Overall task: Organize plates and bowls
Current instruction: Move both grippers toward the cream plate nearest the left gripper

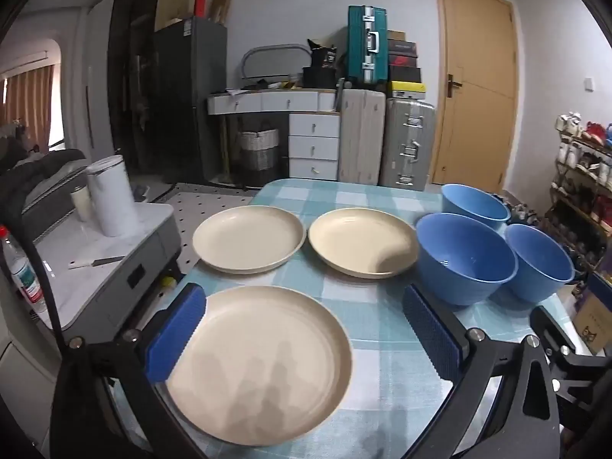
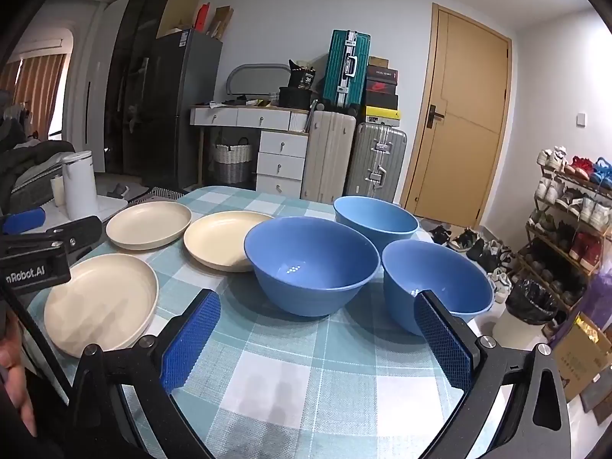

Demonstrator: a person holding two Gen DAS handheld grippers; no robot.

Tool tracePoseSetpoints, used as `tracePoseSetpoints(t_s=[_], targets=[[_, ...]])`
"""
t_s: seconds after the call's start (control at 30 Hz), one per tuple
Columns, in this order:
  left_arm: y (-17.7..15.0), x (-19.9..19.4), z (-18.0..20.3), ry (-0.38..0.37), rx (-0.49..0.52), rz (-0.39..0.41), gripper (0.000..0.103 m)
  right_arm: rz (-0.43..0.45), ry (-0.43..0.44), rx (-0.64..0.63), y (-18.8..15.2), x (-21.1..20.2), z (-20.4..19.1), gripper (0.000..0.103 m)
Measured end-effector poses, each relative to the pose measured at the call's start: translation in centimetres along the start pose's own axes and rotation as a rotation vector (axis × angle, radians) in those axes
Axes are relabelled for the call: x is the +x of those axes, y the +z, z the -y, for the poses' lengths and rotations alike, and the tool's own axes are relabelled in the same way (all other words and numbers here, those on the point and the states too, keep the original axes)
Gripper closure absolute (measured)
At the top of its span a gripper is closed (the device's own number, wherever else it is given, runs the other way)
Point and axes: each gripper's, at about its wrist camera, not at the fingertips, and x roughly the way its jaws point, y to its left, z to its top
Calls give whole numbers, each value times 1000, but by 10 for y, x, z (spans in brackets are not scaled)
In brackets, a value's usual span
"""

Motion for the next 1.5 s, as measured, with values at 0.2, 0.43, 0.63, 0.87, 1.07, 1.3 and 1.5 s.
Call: tracePoseSetpoints(t_s=[0.2, 0.43, 0.63, 0.87, 1.07, 1.3, 1.5], targets=[[-2, 7, 2, -10, 10, -15, 0, 0, 1, 10, 0, 1, 2, 0], [-3, 16, 4, 4, 65, -58, 0, -9, 0, 15, 0, 1, 2, 0], [-6, 24, 6, -31, 92, -103, 0, -17, 9, 42, -2, 4, 7, 0], [-4, 25, 12, -26, 88, -145, 0, -28, 21, 110, -1, 6, 18, 0], [-1, 23, 1, -55, 7, -137, 0, -40, 45, 169, 0, 4, 28, 0], [-3, 28, 1, -54, 4, -161, 0, -72, 111, 267, -2, 9, 43, 0], [2, 35, -24, -55, -36, -191, 0, -82, 199, 307, -3, 8, 41, 0]])
